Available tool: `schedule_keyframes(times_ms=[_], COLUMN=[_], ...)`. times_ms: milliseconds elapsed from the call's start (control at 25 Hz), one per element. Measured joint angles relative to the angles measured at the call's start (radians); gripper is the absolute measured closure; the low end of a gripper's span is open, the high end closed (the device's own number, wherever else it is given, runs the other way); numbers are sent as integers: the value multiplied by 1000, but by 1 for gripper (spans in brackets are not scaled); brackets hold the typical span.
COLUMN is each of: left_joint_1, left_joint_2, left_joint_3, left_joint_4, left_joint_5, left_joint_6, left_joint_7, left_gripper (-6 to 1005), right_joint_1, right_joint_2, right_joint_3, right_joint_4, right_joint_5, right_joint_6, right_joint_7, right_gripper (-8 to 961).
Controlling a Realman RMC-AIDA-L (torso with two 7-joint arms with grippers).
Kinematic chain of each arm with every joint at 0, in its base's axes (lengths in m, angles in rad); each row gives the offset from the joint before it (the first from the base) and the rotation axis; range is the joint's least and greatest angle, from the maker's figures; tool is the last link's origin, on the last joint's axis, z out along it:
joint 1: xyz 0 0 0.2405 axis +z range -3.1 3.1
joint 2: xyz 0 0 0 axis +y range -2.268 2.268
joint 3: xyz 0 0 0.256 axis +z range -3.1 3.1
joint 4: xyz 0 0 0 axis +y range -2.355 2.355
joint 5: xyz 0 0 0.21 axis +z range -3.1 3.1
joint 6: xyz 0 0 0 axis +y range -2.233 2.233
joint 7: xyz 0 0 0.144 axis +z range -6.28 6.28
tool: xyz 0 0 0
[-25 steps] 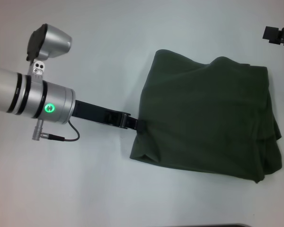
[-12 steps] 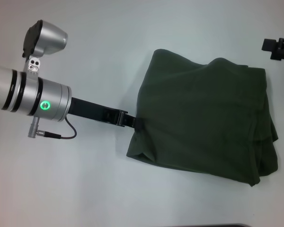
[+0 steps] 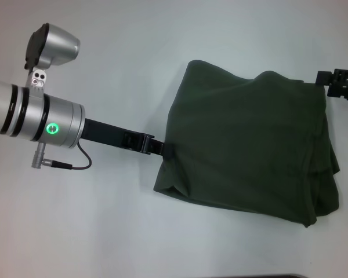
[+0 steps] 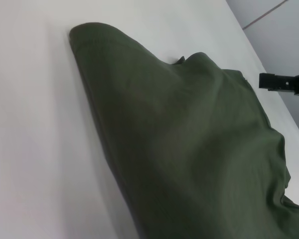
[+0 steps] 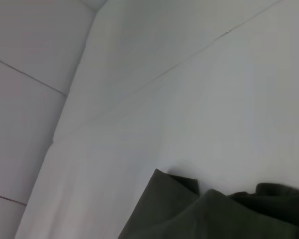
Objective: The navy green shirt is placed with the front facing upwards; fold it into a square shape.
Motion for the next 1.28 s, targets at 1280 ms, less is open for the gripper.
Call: schedule_keyframes(times_ms=[1280], left_joint_1=[1], left_joint_2=[1], left_joint_3=[-16], left_joint_4=[0], left_joint_5=[-1], left_joint_6=[2], left_joint_7=[20], left_gripper=[993], right_joint_1=[-9], right_joint_2=[25], right_joint_3=[-41], right_joint_4=[58], right_joint_5=[-28], right_joint_6=[152], right_joint_7=[10], right_gripper=[96])
